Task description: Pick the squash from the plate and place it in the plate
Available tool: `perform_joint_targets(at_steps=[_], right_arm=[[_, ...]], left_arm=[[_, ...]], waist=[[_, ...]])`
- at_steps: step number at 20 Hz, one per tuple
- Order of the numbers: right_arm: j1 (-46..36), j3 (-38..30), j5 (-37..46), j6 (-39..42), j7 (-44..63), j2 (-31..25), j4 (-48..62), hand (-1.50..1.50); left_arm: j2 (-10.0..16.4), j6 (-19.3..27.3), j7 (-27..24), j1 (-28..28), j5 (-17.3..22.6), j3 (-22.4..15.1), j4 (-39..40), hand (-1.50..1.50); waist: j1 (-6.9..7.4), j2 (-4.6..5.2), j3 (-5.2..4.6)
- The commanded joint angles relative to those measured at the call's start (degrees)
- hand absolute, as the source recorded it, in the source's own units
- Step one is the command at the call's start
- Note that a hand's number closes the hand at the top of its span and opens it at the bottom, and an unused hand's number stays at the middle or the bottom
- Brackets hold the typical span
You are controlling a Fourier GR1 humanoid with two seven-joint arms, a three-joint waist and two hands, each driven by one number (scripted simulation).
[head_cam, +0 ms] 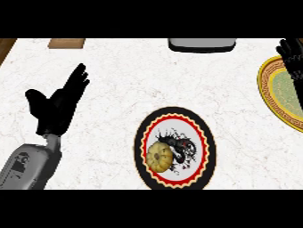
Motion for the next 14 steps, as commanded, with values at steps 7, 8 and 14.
perform_joint_targets(at_steps=[7, 8, 14], right_arm=[[-10.99, 14.05, 27.33, -1.07, 18.37, -13.52, -3.18, 1.5], [-12.06, 12.27, 30.08, -10.31, 24.34, -8.31, -3.57, 1.5], [-1.72, 23.63, 43.99, -25.73, 33.98, 9.17, -18.29, -1.5]], left_arm=[[-2.13, 0.13, 2.67, 9.02, 1.14, -0.72, 5.54, 0.0], [-3.57, 0.2, 3.11, 10.48, 2.19, -0.94, 6.2, 0.0], [-2.31, -2.1, 0.74, 15.89, 3.56, 0.47, 3.74, 0.0]], waist=[[0.36, -2.11, -3.18], [-0.2, -1.99, -1.24], [-1.08, -1.73, -0.35]])
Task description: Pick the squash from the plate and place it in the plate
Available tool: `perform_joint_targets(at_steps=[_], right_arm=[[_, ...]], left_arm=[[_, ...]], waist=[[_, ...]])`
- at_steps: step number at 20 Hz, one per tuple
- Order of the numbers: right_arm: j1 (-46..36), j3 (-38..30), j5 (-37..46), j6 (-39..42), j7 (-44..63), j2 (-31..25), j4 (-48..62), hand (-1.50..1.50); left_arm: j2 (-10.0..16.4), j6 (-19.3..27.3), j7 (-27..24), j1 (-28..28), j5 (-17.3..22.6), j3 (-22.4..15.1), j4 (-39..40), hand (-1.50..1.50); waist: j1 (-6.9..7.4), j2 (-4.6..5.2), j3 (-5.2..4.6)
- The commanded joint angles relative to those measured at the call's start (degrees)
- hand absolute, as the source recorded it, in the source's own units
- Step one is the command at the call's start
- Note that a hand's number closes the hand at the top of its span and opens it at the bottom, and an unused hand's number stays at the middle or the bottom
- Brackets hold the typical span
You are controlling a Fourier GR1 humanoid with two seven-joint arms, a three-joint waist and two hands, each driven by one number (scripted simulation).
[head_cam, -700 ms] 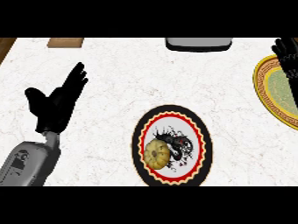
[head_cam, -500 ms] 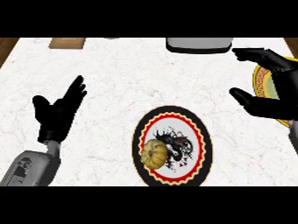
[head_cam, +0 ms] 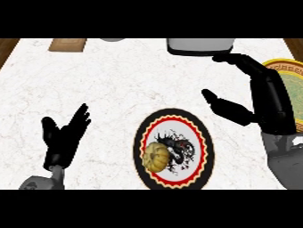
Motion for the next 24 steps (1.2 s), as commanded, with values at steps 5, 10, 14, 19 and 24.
perform_joint_targets(at_steps=[5, 10, 14, 19, 24], right_arm=[[2.15, 10.42, 18.99, 4.35, 15.69, 7.64, -10.29, -1.5], [-2.48, 15.1, 17.18, 23.41, 29.54, 4.97, -12.12, -1.5], [-4.28, 19.18, 14.14, 35.84, 37.69, 6.07, -12.69, -1.5], [-9.41, 22.19, 15.62, 44.06, 49.13, 16.18, -8.62, -1.5], [-7.96, 25.77, 19.45, 44.17, 51.0, 21.9, -3.16, -1.5]], left_arm=[[0.55, -1.49, 1.38, 4.72, 0.01, 0.49, -4.1, 0.0], [-0.49, -0.18, 1.01, 1.0, -0.82, 1.02, -0.41, 0.0], [-0.83, -0.68, 2.16, 1.17, -0.27, 0.61, -2.0, 0.0], [-2.43, -1.06, -2.6, 4.84, -1.92, -0.8, -0.98, 0.0], [-1.44, -2.73, -1.71, 5.95, -0.66, 0.28, -2.12, 0.0]], waist=[[-0.26, 0.23, 0.29], [-0.46, 0.02, 0.07], [-0.23, 0.03, 0.14], [0.18, 0.26, 0.21], [0.05, 0.27, 0.27]])
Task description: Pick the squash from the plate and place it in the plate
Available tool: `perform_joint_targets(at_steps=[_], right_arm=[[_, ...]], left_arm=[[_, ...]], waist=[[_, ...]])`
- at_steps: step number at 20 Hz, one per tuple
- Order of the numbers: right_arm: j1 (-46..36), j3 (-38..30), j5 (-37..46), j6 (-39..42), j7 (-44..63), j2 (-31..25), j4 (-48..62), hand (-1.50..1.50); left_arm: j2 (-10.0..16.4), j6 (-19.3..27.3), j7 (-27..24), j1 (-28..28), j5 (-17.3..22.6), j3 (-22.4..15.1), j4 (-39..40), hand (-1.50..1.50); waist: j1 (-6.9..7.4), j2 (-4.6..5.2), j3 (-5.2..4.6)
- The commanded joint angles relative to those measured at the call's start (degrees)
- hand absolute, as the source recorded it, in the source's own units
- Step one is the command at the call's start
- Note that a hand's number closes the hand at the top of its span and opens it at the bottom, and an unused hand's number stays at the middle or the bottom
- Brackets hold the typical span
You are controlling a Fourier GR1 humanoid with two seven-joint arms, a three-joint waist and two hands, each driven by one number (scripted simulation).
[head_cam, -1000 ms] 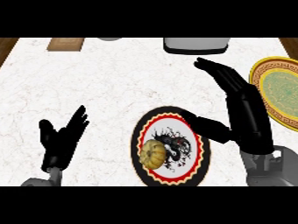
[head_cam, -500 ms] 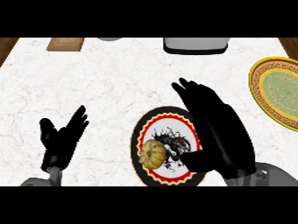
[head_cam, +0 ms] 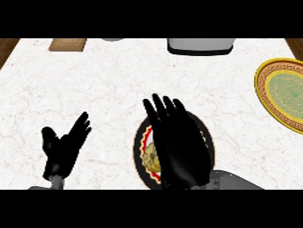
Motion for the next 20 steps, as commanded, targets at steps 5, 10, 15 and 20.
perform_joint_targets(at_steps=[5, 10, 15, 20], right_arm=[[0.91, 6.06, 8.97, 3.33, 9.49, 10.19, 10.55, -1.5], [3.24, 2.65, 7.65, 1.37, 5.43, 11.02, 16.9, -1.5], [6.42, 6.93, 6.22, -0.24, 7.98, 11.09, 16.26, -1.5], [6.93, 9.29, 8.08, 0.21, 10.04, 11.12, 14.53, -1.5]], left_arm=[[-0.93, -0.25, -0.92, -0.95, -0.93, 0.4, 2.15, 0.0], [-1.94, 1.0, 0.52, -0.22, -1.63, -0.05, -0.55, 0.0], [-0.75, 0.07, 2.0, 0.25, -1.57, 1.03, -2.57, 0.0], [-3.69, 0.55, -0.59, 2.81, -2.89, -0.63, -1.67, 0.0]], waist=[[-0.24, 0.15, 0.05], [0.0, 0.22, 0.1], [0.0, 0.13, 0.11], [-0.2, 0.08, 0.1]])
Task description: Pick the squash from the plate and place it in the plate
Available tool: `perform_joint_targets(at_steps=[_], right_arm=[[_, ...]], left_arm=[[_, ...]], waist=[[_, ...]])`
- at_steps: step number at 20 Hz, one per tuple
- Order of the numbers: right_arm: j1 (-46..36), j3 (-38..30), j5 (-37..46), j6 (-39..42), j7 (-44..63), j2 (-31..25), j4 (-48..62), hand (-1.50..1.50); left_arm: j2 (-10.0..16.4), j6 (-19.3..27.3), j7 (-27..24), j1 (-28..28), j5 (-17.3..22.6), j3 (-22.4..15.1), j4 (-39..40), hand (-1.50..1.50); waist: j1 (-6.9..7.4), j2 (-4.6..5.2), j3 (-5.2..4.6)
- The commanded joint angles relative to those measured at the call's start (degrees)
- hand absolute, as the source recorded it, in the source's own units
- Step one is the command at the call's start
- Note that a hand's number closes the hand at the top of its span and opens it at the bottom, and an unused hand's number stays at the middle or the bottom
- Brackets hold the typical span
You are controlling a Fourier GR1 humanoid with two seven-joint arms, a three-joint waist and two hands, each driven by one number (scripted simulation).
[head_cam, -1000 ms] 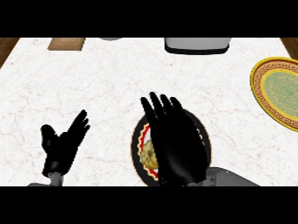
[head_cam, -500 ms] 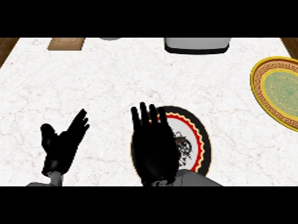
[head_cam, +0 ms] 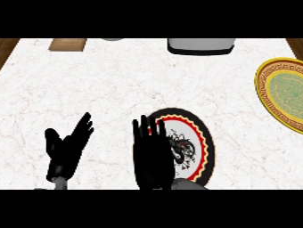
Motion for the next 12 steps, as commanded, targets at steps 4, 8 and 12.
perform_joint_targets(at_steps=[4, 8, 12], right_arm=[[0.7, 4.07, 3.62, -0.95, 9.49, 0.96, 4.55, -1.5], [2.13, 1.36, 6.42, 1.84, 6.8, 0.96, 5.29, -1.5], [3.35, 0.28, 7.23, 0.92, 5.8, 0.96, 6.42, -1.5]], left_arm=[[0.4, -0.57, 1.33, 2.11, -0.13, 0.12, -2.35, 0.0], [-0.63, -0.03, 1.41, -3.54, -0.8, 1.59, 1.99, 0.0], [0.8, -1.37, 3.25, 0.81, 0.09, 1.61, -3.81, 0.0]], waist=[[0.23, -0.09, 0.01], [-0.62, -0.01, 0.0], [-0.2, -0.09, 0.02]])
